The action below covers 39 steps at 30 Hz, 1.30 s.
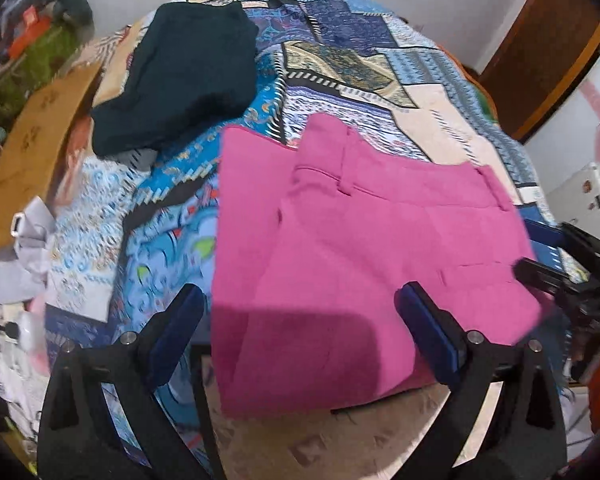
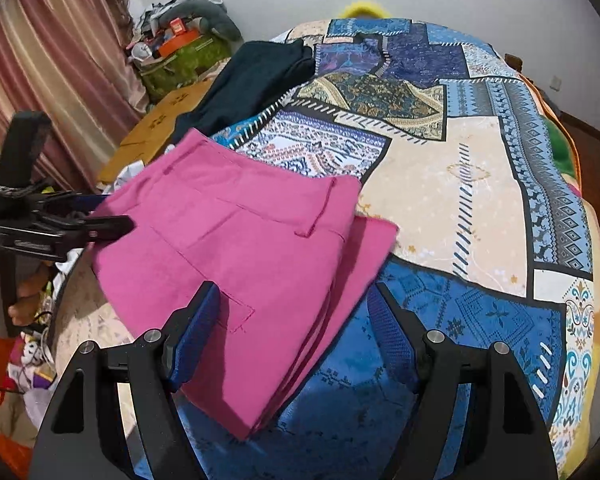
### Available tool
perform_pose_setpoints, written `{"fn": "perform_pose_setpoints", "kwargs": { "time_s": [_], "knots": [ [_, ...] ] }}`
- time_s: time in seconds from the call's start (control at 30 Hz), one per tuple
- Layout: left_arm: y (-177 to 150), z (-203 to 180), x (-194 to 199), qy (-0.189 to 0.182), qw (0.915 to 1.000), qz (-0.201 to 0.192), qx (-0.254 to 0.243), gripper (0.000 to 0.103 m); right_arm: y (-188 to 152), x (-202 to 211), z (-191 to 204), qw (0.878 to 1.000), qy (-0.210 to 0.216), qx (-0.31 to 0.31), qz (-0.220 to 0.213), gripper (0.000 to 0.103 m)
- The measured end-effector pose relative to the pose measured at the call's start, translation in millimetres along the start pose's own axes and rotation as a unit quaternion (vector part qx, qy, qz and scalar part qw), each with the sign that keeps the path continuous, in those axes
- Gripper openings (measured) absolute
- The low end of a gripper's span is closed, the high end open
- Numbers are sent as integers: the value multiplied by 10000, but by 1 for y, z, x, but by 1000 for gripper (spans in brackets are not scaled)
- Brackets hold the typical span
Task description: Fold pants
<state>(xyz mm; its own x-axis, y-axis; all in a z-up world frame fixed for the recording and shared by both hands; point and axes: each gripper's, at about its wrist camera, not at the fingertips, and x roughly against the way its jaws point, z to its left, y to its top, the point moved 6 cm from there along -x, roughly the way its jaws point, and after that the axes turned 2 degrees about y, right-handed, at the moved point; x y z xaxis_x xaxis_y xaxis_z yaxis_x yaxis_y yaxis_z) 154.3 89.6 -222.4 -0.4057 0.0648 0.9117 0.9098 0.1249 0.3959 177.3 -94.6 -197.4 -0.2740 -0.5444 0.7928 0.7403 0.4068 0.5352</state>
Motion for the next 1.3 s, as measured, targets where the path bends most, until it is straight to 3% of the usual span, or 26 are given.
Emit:
{"fn": "perform_pose_setpoints", "kwargs": {
  "time_s": [0.13,0.27,0.37,0.5,0.63,0.7,0.93,1.1,1.3],
  "knots": [
    [-6,-2,13,-87,9999,-147,3,99,-2,4,-7,9999,-161,2,-2,73],
    [-3,5,42,346,9963,-779,-118,96,-4,12,-6,9999,-59,-115,30,64],
    [-5,14,49,401,9952,-887,-65,82,-7,18,-3,9998,61,-198,-22,59],
    [-19,25,27,542,9969,-564,-30,53,-15,12,3,9995,210,-215,78,43],
    [-33,38,15,346,9960,-627,537,52,-19,3,8,9997,202,-33,128,37],
    [-36,42,16,467,9949,-639,633,45,-20,3,8,9998,113,79,134,34],
    [-35,42,22,525,9965,-553,329,45,-27,4,0,9998,123,3,186,33],
    [-5,38,41,681,9942,-828,102,45,-28,4,-1,9996,192,-123,135,33],
    [47,21,46,325,9940,-1049,3,45,-28,5,0,9996,187,-149,143,33]
  ]
}}
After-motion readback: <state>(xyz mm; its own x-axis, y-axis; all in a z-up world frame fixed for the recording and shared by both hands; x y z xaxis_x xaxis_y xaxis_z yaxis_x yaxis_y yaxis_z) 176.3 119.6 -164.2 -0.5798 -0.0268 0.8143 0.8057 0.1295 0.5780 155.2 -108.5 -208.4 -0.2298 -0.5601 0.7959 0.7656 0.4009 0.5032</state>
